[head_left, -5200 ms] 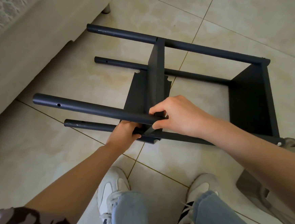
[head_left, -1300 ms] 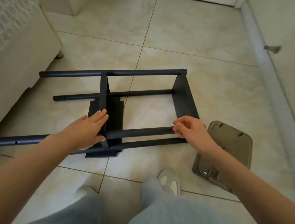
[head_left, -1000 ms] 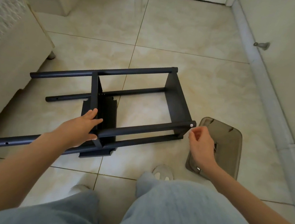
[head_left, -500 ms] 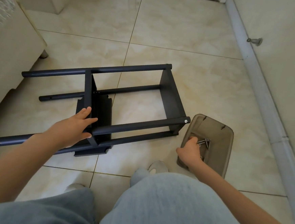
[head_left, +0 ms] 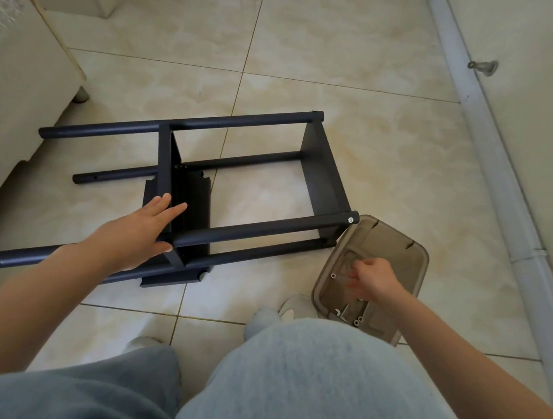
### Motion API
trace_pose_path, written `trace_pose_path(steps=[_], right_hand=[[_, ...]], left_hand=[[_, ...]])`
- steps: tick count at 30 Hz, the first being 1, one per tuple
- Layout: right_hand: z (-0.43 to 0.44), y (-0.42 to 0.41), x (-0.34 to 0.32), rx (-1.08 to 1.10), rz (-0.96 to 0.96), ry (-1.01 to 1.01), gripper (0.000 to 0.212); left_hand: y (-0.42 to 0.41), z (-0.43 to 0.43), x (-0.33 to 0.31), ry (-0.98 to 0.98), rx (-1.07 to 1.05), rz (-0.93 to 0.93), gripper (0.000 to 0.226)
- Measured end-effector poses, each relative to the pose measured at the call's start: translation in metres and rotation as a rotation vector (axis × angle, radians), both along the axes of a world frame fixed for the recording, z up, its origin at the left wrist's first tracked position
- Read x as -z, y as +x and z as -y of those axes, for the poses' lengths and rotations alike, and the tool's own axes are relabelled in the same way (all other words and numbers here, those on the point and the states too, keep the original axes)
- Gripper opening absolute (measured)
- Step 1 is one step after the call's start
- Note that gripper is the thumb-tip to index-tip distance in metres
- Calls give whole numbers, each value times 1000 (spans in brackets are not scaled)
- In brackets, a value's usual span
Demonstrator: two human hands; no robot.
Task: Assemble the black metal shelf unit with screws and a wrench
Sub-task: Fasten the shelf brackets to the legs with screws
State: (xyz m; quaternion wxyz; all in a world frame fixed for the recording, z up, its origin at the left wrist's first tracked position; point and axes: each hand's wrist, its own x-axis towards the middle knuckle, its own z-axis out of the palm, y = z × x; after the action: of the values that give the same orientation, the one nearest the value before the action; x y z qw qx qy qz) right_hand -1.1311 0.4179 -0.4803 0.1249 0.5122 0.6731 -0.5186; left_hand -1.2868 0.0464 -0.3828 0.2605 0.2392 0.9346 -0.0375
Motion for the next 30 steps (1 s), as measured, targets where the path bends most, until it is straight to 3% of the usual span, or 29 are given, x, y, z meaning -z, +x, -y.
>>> trace_pose_path(steps=[6,12,21,30], right_hand=[[-22,-1,25,-266,235,326,18],[-13,-10,44,-375,304,427,15],[-8,-7,58,-328,283,510,25],[-4,-4,60,-283,188,557,17]], left_hand=[[1,-3,-5,3,-21,0,91],[0,-1,-3,11,-33,-1,93],[-3,-1,-2,1,-28,10,88],[-2,-1,-4,7,-34,17,85]])
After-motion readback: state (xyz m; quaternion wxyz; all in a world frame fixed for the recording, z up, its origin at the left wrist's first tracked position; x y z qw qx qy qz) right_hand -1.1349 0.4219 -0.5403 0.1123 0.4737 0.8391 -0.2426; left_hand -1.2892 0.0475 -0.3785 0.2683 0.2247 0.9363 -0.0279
